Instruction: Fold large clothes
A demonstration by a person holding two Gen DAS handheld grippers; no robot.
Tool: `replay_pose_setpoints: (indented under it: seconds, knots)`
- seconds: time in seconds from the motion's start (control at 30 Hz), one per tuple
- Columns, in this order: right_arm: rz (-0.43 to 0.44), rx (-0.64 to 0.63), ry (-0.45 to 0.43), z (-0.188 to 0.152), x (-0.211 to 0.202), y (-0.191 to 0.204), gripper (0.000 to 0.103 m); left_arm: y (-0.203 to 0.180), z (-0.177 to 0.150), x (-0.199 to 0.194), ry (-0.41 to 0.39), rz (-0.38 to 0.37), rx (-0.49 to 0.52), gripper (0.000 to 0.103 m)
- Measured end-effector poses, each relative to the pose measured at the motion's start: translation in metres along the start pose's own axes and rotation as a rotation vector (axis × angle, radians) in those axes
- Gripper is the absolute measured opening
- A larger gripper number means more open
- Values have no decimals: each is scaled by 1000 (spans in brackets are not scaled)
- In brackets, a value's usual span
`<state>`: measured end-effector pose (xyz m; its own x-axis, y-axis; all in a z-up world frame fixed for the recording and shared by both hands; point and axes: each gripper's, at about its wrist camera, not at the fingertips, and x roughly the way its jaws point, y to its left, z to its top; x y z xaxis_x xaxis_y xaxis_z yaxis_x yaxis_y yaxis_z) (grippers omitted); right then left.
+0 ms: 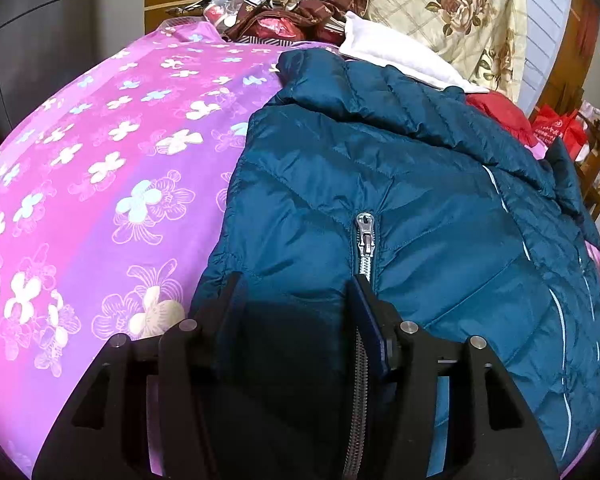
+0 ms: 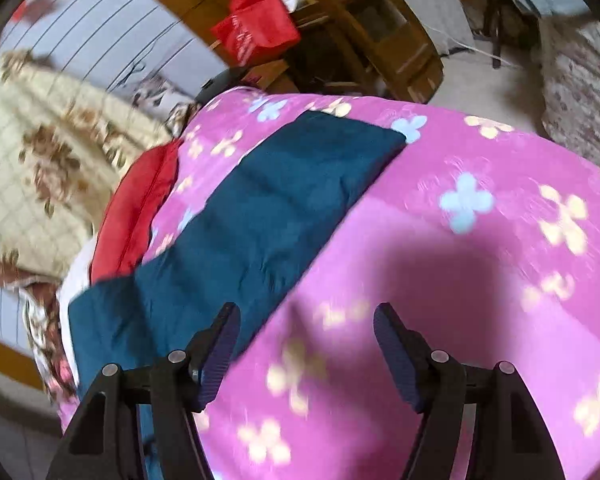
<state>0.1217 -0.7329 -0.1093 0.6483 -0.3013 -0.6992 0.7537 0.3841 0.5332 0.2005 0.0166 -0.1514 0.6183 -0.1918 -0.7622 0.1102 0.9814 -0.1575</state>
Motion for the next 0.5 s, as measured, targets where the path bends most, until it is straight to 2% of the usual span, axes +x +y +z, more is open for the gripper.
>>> replay_pose_setpoints:
  seconds: [0.1,0.17,0.2,0.27,0.33,0.37,0.5]
  knots:
    - [15,33,-16,13,17,2,67,-1,0,1,2,10,7,54]
    - [-3,16,-45,19,24,7,67,-3,0,1,4,19,13,55]
    - [-27,1,-54,25,31,14,63,-3,1,2,5,24,17,55]
    - [-60,-7,-36,34,41,20,25,-3,1,2,5,29,20,55]
    - [-64,14,-23,42,45,16,10,-4,0,2,6,32,20,55]
    - [-65,25,-32,45,41,14,7,-4,0,2,6,34,21,56]
    - [-206,-15,-154,55,-1,15,4,-4,0,2,5,31,19,56]
